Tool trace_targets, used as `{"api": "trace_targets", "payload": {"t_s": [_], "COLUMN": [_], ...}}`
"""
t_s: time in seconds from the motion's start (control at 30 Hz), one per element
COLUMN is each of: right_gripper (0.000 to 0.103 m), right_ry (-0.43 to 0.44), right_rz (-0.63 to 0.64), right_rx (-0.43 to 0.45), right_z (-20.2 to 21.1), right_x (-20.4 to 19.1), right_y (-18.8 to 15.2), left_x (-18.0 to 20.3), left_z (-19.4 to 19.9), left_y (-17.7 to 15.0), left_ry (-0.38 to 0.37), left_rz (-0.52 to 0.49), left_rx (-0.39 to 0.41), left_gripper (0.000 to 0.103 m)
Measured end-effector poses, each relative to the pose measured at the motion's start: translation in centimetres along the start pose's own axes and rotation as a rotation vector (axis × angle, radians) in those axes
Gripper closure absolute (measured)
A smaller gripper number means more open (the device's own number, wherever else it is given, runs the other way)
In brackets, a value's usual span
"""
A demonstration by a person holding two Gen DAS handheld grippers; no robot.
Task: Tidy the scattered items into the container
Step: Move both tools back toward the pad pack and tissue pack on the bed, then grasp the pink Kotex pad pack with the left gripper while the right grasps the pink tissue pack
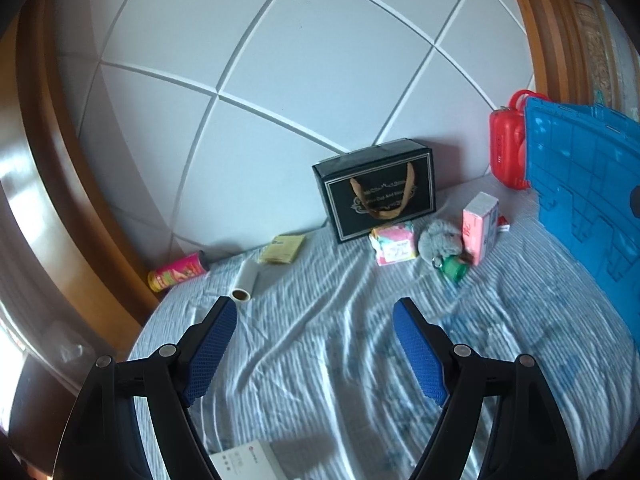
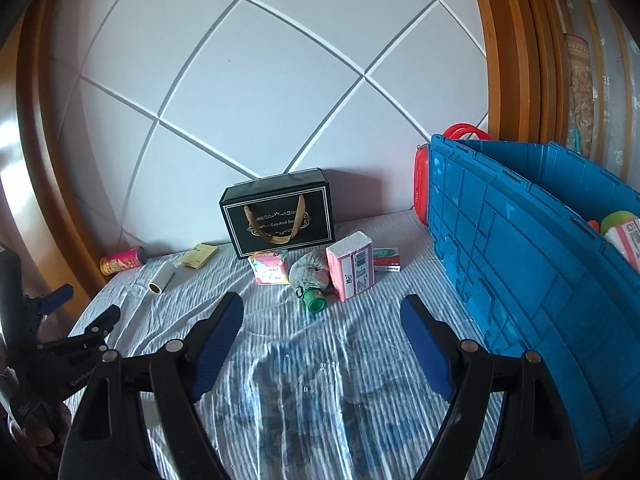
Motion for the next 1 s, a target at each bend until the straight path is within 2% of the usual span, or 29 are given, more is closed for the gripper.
{"api": "trace_targets", "payload": {"t_s": [0.17,0.27,0.43,0.6,0.73,0.87,1.0], "right_gripper": [0.022,0.022,0.022,0.022,0.022,0.022,0.022], "right_ry": [-0.023,-0.035,-0.018,0.011,0.050,0.076,0.078], "right_rz": [0.002,0.024,0.052,0.068,0.077,0.074,0.033], "right_rx": [-0.079,-0.121,-0.179,-0.223,-0.244,-0.239,-0.246], "right_z": [-7.0,-11.2,-18.6,-25.3,-29.5,-31.5,-32.6], "right_x": [1.3,2.5,4.2,5.5,5.7,6.0,6.8], "right_y": [1.0,1.4,0.7,0.4,0.6,1.0,1.2], "left_x": [0.7,1.7,4.1,7.0,9.2,10.7,11.8], "left_z": [-5.6,-9.5,-16.2,-22.3,-26.5,-30.2,-32.7], "left_y": [2.5,3.4,4.3,5.8,7.1,8.0,8.4], "left_ry": [-0.013,-0.049,-0.086,-0.149,-0.239,-0.295,-0.361], "left_rz": [-0.005,0.010,0.010,-0.005,-0.092,-0.240,-0.327], "left_rx": [-0.036,-0.066,-0.127,-0.144,-0.139,-0.140,-0.139], "left_gripper": [0.022,0.022,0.022,0.022,0.022,0.022,0.022]}}
Point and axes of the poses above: each gripper's, at about its wrist camera, not at the fingertips, and z roughly against the way its jaws point, x to its right, y to its top, the point moved 8 cm from there along -z, roughly the way its jaws point, and after that the axes turned 11 degrees about -z, right-handed, at the moved point
